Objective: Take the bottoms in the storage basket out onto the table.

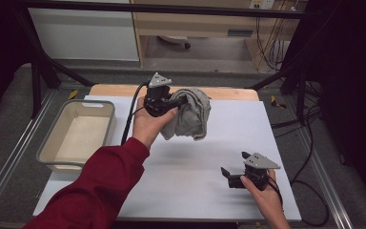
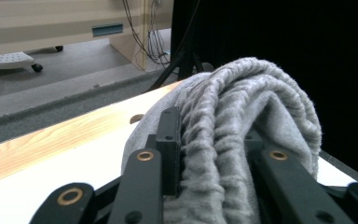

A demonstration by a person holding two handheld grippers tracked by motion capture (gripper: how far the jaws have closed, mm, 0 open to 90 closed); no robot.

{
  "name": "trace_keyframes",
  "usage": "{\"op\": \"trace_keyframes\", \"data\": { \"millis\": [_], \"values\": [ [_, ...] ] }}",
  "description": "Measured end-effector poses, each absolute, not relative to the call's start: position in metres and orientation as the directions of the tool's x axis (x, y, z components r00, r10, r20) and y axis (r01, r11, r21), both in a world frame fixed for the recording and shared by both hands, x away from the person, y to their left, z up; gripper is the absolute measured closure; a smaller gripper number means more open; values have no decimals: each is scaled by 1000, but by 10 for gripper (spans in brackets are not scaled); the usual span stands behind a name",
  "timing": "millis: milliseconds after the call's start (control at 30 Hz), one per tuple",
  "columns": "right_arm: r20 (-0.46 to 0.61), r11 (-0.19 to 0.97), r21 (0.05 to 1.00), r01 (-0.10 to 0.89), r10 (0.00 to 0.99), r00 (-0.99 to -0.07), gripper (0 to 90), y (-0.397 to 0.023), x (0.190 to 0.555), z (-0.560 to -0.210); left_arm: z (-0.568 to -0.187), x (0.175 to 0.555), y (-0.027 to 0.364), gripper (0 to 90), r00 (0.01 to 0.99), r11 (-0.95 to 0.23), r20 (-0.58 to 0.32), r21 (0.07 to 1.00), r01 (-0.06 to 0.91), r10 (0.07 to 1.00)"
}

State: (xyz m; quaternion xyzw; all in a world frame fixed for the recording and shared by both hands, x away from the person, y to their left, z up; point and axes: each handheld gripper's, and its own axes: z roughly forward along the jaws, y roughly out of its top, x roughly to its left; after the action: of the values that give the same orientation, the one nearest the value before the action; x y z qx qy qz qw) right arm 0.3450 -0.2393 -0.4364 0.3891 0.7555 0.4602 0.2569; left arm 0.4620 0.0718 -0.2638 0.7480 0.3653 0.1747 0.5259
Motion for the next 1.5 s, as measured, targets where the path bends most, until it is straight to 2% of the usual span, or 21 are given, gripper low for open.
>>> {"op": "trace_keyframes", "data": {
  "millis": [500, 967, 1500],
  "values": [
    [-34, 282, 897, 342, 813, -581, 16, -237, 344, -435, -272, 446, 74, 700, 685, -183, -122, 916, 356, 718],
    [-33, 278, 897, 343, 817, -575, 16, -240, 344, -434, -317, 416, 71, 700, 735, -240, -174, 875, 421, 656],
    [-35, 279, 897, 343, 818, -574, 16, -243, 345, -435, -352, 436, 41, 700, 730, -313, -139, 839, 446, 669]
  ]
}}
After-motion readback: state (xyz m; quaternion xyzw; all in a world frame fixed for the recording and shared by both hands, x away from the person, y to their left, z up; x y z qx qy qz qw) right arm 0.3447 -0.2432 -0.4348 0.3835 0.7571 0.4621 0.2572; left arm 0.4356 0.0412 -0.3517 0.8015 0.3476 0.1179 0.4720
